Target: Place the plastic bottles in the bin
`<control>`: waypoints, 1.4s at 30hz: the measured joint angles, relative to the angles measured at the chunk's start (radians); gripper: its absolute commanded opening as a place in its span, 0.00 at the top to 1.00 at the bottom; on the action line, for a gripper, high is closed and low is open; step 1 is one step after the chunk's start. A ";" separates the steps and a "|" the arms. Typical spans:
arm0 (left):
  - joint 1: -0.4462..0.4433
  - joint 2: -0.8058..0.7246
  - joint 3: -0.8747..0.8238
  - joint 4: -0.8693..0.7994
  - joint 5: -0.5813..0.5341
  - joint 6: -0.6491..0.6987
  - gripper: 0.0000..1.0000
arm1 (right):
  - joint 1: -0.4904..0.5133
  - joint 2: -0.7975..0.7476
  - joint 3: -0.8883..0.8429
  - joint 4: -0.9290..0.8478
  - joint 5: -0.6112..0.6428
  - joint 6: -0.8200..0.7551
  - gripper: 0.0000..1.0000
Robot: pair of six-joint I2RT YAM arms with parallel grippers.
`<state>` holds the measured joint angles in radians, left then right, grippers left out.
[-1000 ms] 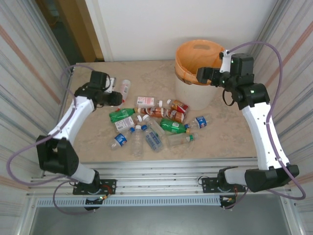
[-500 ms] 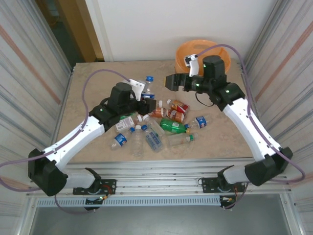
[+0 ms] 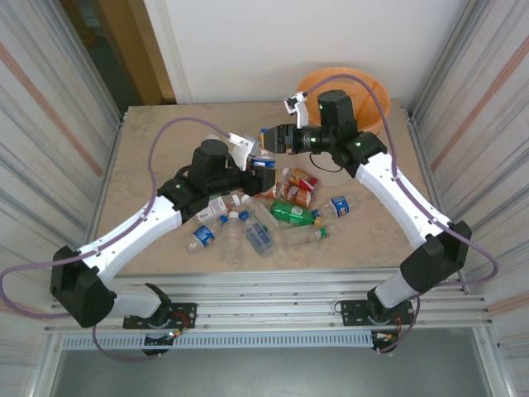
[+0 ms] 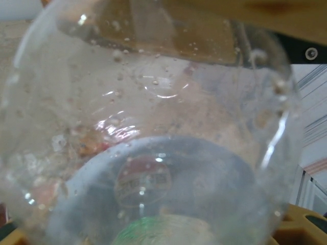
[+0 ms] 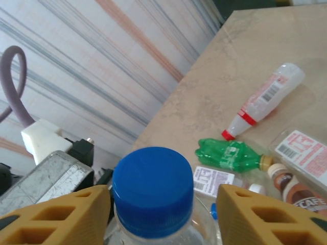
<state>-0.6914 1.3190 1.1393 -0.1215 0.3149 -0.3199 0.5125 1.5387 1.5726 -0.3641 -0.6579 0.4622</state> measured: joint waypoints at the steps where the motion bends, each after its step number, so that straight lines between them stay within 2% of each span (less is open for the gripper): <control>1: 0.000 0.000 0.000 0.000 0.001 -0.001 0.60 | 0.001 0.003 0.003 0.005 -0.006 0.003 0.57; 6: 0.000 0.000 -0.001 -0.005 0.003 0.001 0.60 | 0.002 0.008 0.005 0.024 -0.005 0.007 0.71; 10: 0.000 0.000 -0.001 -0.006 0.002 0.001 0.56 | 0.002 0.008 0.005 0.023 -0.005 0.009 0.89; 12: 0.000 0.000 -0.001 -0.007 0.002 0.001 0.45 | 0.002 0.008 0.006 0.021 -0.003 0.009 0.97; 13: 0.000 0.000 -0.001 -0.008 0.002 0.001 0.35 | 0.002 0.008 0.006 0.020 -0.002 0.009 0.99; 16: -0.003 -0.001 -0.001 -0.006 0.003 0.006 0.07 | 0.005 0.008 0.008 0.011 -0.002 0.005 1.00; 17: -0.004 -0.003 -0.001 -0.005 0.003 0.013 0.02 | 0.005 0.008 0.011 0.003 -0.001 0.003 1.00; 23: -0.005 -0.077 -0.002 -0.008 -0.008 0.023 0.01 | -0.048 0.001 0.101 -0.079 0.023 -0.012 1.00; 28: -0.005 -0.219 -0.034 -0.007 -0.086 0.040 0.01 | -0.164 -0.045 0.201 -0.112 0.082 -0.041 1.00; 33: 0.004 -0.297 -0.061 -0.012 -0.192 0.053 0.01 | -0.294 -0.058 0.329 -0.127 0.165 -0.067 1.00; 37: 0.042 -0.308 -0.090 -0.031 -0.240 0.042 0.01 | -0.386 -0.004 0.462 -0.140 0.222 -0.083 1.00; 42: 0.093 -0.307 -0.112 -0.064 -0.269 0.011 0.01 | -0.444 0.163 0.640 -0.191 0.289 -0.124 1.00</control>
<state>-0.5987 1.0115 1.0271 -0.1856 0.0463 -0.3088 0.0681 1.7016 2.2127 -0.5552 -0.3691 0.3382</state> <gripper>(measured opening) 0.987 0.323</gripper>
